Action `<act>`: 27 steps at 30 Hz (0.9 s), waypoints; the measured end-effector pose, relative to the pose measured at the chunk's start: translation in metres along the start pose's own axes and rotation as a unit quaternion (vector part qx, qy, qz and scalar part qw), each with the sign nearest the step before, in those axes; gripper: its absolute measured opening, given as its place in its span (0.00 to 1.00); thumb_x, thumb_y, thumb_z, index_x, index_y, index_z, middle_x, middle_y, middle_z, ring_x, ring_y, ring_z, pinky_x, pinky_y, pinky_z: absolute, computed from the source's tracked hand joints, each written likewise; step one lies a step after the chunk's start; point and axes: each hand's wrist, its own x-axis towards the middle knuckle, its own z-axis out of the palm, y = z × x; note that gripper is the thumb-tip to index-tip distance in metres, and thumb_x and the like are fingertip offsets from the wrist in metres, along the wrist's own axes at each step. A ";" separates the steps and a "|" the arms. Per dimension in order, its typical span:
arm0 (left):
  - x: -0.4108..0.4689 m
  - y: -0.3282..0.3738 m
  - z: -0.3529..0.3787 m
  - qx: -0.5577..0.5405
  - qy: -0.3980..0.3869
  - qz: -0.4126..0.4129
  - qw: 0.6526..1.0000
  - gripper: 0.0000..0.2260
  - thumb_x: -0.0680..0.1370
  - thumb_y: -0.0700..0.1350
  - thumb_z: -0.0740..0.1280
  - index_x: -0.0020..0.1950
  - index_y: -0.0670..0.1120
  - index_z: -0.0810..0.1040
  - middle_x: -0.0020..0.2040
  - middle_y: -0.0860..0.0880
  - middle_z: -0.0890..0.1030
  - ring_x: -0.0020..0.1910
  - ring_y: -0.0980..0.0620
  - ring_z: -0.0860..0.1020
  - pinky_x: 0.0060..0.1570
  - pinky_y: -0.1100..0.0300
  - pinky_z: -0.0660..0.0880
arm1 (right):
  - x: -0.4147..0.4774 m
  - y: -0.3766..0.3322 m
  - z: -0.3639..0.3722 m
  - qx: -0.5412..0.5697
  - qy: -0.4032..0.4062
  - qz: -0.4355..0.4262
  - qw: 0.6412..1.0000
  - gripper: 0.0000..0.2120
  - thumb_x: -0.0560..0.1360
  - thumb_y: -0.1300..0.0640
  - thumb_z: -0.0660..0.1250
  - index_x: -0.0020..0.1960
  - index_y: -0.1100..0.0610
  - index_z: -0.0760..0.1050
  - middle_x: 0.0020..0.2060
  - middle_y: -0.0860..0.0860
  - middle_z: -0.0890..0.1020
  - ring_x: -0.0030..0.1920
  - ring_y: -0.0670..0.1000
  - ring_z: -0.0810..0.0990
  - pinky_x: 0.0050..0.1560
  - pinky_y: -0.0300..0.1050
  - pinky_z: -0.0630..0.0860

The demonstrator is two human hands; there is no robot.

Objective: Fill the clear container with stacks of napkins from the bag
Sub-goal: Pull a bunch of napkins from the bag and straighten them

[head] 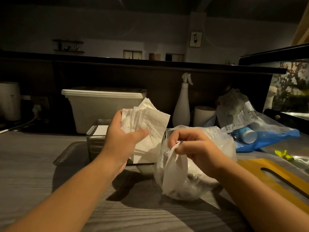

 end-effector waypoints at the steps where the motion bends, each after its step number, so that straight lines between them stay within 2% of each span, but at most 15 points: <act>1: 0.000 -0.001 0.000 -0.003 -0.004 -0.002 1.000 0.18 0.73 0.34 0.74 0.54 0.54 0.76 0.49 0.50 0.83 0.47 0.51 0.84 0.42 0.52 0.83 | 0.000 -0.002 0.000 0.037 0.010 -0.014 0.999 0.02 0.62 0.55 0.70 0.34 0.50 0.81 0.34 0.49 0.80 0.39 0.47 0.78 0.40 0.37 0.75; 4: -0.003 -0.002 0.005 -0.011 -0.037 -0.032 0.999 0.20 0.73 0.36 0.74 0.57 0.55 0.75 0.52 0.50 0.83 0.49 0.50 0.84 0.42 0.53 0.83 | 0.003 -0.002 0.005 0.075 0.132 -0.026 0.988 0.06 0.73 0.63 0.73 0.40 0.53 0.83 0.41 0.53 0.84 0.43 0.52 0.82 0.43 0.42 0.77; 7: -0.008 -0.006 0.012 -0.032 -0.075 -0.074 0.994 0.21 0.72 0.39 0.76 0.60 0.55 0.74 0.53 0.49 0.83 0.52 0.48 0.83 0.48 0.46 0.83 | 0.006 0.003 0.011 -0.015 0.222 -0.020 0.975 0.03 0.75 0.61 0.73 0.48 0.56 0.83 0.45 0.50 0.86 0.46 0.51 0.85 0.41 0.40 0.81; 10: -0.010 -0.006 0.016 -0.050 -0.091 -0.102 0.989 0.18 0.75 0.37 0.72 0.59 0.54 0.76 0.48 0.50 0.85 0.46 0.50 0.84 0.42 0.53 0.83 | 0.006 0.007 0.011 -0.084 0.263 -0.021 0.961 0.06 0.75 0.58 0.73 0.51 0.54 0.83 0.46 0.47 0.85 0.47 0.48 0.84 0.46 0.43 0.84; 13: -0.010 -0.003 0.017 -0.055 -0.096 -0.117 0.987 0.15 0.76 0.35 0.68 0.57 0.53 0.76 0.44 0.51 0.85 0.41 0.52 0.85 0.35 0.58 0.81 | 0.006 0.007 0.012 -0.137 0.275 -0.031 0.951 0.05 0.75 0.57 0.72 0.51 0.52 0.83 0.45 0.45 0.84 0.48 0.46 0.83 0.49 0.43 0.84; 15: -0.009 -0.003 0.016 -0.060 -0.087 -0.120 0.987 0.12 0.78 0.36 0.66 0.57 0.52 0.77 0.47 0.49 0.85 0.44 0.49 0.85 0.39 0.56 0.81 | 0.005 0.008 0.013 -0.160 0.277 -0.042 0.947 0.05 0.76 0.56 0.72 0.52 0.51 0.82 0.45 0.44 0.84 0.48 0.45 0.83 0.50 0.41 0.83; 18: -0.012 -0.003 0.018 -0.073 -0.093 -0.125 0.985 0.07 0.81 0.45 0.65 0.59 0.52 0.76 0.48 0.50 0.85 0.48 0.48 0.84 0.44 0.53 0.80 | 0.005 0.008 0.016 -0.175 0.282 -0.048 0.942 0.05 0.76 0.56 0.72 0.51 0.49 0.81 0.45 0.43 0.84 0.47 0.43 0.82 0.50 0.39 0.82; 20: -0.015 -0.003 0.021 -0.054 -0.096 -0.110 0.988 0.11 0.77 0.46 0.70 0.59 0.53 0.76 0.47 0.52 0.85 0.46 0.52 0.84 0.44 0.54 0.81 | 0.004 0.009 0.017 -0.186 0.281 -0.052 0.940 0.05 0.76 0.55 0.71 0.52 0.48 0.81 0.44 0.42 0.84 0.46 0.42 0.82 0.48 0.38 0.82; 23: -0.016 -0.005 0.021 -0.036 -0.071 -0.084 0.993 0.19 0.73 0.38 0.74 0.59 0.53 0.75 0.51 0.49 0.84 0.48 0.51 0.84 0.46 0.49 0.83 | 0.005 0.008 0.019 -0.185 0.289 -0.045 0.938 0.06 0.76 0.52 0.71 0.53 0.46 0.77 0.45 0.41 0.82 0.45 0.41 0.80 0.42 0.34 0.79; 25: -0.012 -0.001 0.017 -0.061 -0.044 -0.081 0.994 0.20 0.74 0.37 0.74 0.60 0.53 0.75 0.53 0.49 0.83 0.49 0.48 0.84 0.45 0.46 0.83 | 0.006 0.008 0.018 -0.126 0.288 0.006 0.949 0.09 0.76 0.51 0.72 0.54 0.48 0.75 0.47 0.44 0.81 0.45 0.43 0.80 0.40 0.35 0.78; 27: -0.005 0.003 0.010 -0.114 -0.013 -0.087 0.990 0.20 0.74 0.36 0.72 0.62 0.52 0.74 0.53 0.49 0.83 0.49 0.48 0.85 0.43 0.47 0.83 | 0.007 0.007 0.016 0.020 0.224 0.062 0.972 0.12 0.74 0.58 0.73 0.56 0.53 0.75 0.46 0.50 0.82 0.43 0.48 0.81 0.41 0.40 0.79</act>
